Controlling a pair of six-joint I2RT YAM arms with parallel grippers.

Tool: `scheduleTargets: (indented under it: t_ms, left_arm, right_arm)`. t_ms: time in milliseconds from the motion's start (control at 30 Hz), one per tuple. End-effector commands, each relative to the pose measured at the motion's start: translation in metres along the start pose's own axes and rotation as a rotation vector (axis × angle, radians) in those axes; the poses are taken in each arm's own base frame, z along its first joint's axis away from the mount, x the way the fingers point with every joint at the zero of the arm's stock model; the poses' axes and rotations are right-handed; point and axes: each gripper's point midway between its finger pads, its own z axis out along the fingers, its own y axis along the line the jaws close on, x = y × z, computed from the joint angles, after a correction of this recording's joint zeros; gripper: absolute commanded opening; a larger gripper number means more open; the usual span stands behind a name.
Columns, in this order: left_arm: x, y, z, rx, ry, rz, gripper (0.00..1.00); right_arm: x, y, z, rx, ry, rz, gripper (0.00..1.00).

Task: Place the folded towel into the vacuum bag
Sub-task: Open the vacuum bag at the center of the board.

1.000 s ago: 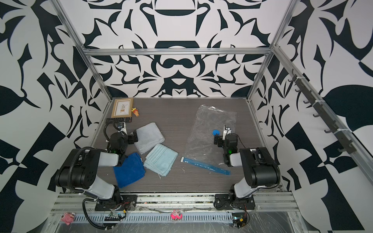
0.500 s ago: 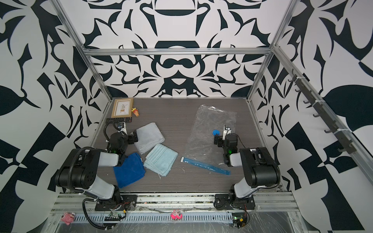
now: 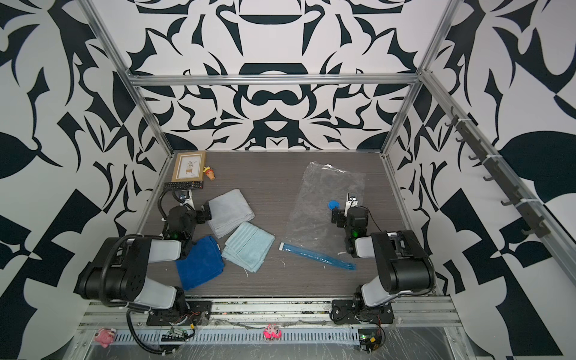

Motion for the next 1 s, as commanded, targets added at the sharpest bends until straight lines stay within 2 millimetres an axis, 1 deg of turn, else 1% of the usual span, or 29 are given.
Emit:
scheduleTargets:
  t_ms: [0,33,67,100,133,167,200,233,267,300,367,433,467,500,533,567,600,633,700,767,833,867,967]
  left_arm:
    - [-0.053,0.001,-0.012,-0.015,-0.054,-0.033,0.99]
    - [-0.070,0.000,-0.017,-0.009,-0.092,-0.064,0.99]
    - [-0.090,-0.001,-0.024,0.005,-0.141,-0.100,0.99]
    - [-0.111,-0.002,-0.031,0.022,-0.198,-0.147,0.99]
    - [-0.127,-0.002,-0.037,0.034,-0.236,-0.208,0.99]
    - [-0.143,0.001,-0.044,0.040,-0.272,-0.307,0.99]
    - [-0.153,0.008,-0.049,0.028,-0.290,-0.442,0.99]
    - [-0.158,0.015,-0.052,0.011,-0.299,-0.552,0.99]
    - [-0.165,0.020,-0.056,0.017,-0.313,-0.641,0.99]
    - [-0.173,0.018,-0.060,0.072,-0.318,-0.666,0.99]
    - [-0.193,0.003,-0.068,0.216,-0.315,-0.641,0.99]
    - [-0.208,-0.024,-0.075,0.359,-0.278,-0.541,0.99]
    - [-0.215,-0.048,-0.080,0.467,-0.252,-0.453,0.99]
    - [-0.217,-0.069,-0.084,0.547,-0.215,-0.374,0.99]
    - [-0.216,-0.087,-0.088,0.593,-0.183,-0.304,0.99]
    - [-0.214,-0.110,-0.094,0.632,-0.160,-0.201,0.99]
    - [-0.210,-0.134,-0.102,0.670,-0.155,-0.075,0.99]
    - [-0.204,-0.153,-0.109,0.695,-0.165,0.042,0.99]
    - [-0.187,-0.196,-0.128,0.765,-0.206,0.274,0.99]
    - [-0.159,-0.238,-0.153,0.877,-0.258,0.499,0.99]
    - [-0.128,-0.268,-0.172,0.963,-0.289,0.677,0.99]
    - [-0.114,-0.279,-0.179,0.990,-0.299,0.737,0.99]
    - [-0.086,-0.301,-0.193,1.073,-0.269,0.788,0.99]
  right_arm:
    - [-0.065,-0.016,-0.018,0.079,-0.070,0.097,0.99]
    - [-0.071,-0.027,-0.025,0.140,-0.054,0.200,0.99]
    - [-0.077,-0.035,-0.034,0.183,-0.032,0.357,1.00]
    - [-0.084,-0.038,-0.043,0.185,-0.005,0.433,0.99]
    - [-0.091,-0.035,-0.049,0.153,-0.001,0.481,0.99]
    - [-0.102,-0.025,-0.054,0.073,-0.013,0.514,0.99]
    - [-0.113,-0.010,-0.061,-0.033,-0.026,0.538,0.99]
    - [-0.120,-0.001,-0.066,-0.101,-0.039,0.559,0.99]
    - [-0.126,0.008,-0.073,-0.166,-0.048,0.593,0.99]
    - [-0.127,0.014,-0.079,-0.203,-0.035,0.648,0.99]
    - [-0.128,0.023,-0.088,-0.262,-0.004,0.694,0.99]
    - [-0.130,0.033,-0.099,-0.327,0.035,0.689,0.99]
    - [-0.129,0.036,-0.103,-0.340,0.058,0.689,0.99]
    - [-0.129,0.038,-0.108,-0.353,0.075,0.686,0.99]
    - [-0.130,0.040,-0.112,-0.366,0.081,0.682,0.99]
    - [-0.130,0.040,-0.115,-0.371,0.089,0.684,0.99]
    - [-0.127,0.041,-0.116,-0.372,0.102,0.696,0.99]
    - [-0.125,0.041,-0.117,-0.372,0.114,0.712,0.99]
    - [-0.117,0.040,-0.115,-0.350,0.160,0.760,0.99]
    - [-0.109,0.041,-0.112,-0.339,0.218,0.805,0.98]
    - [-0.105,0.049,-0.108,-0.370,0.264,0.830,0.97]
    - [-0.106,0.055,-0.106,-0.404,0.279,0.830,0.96]
    - [-0.100,0.064,-0.099,-0.432,0.353,0.797,0.94]
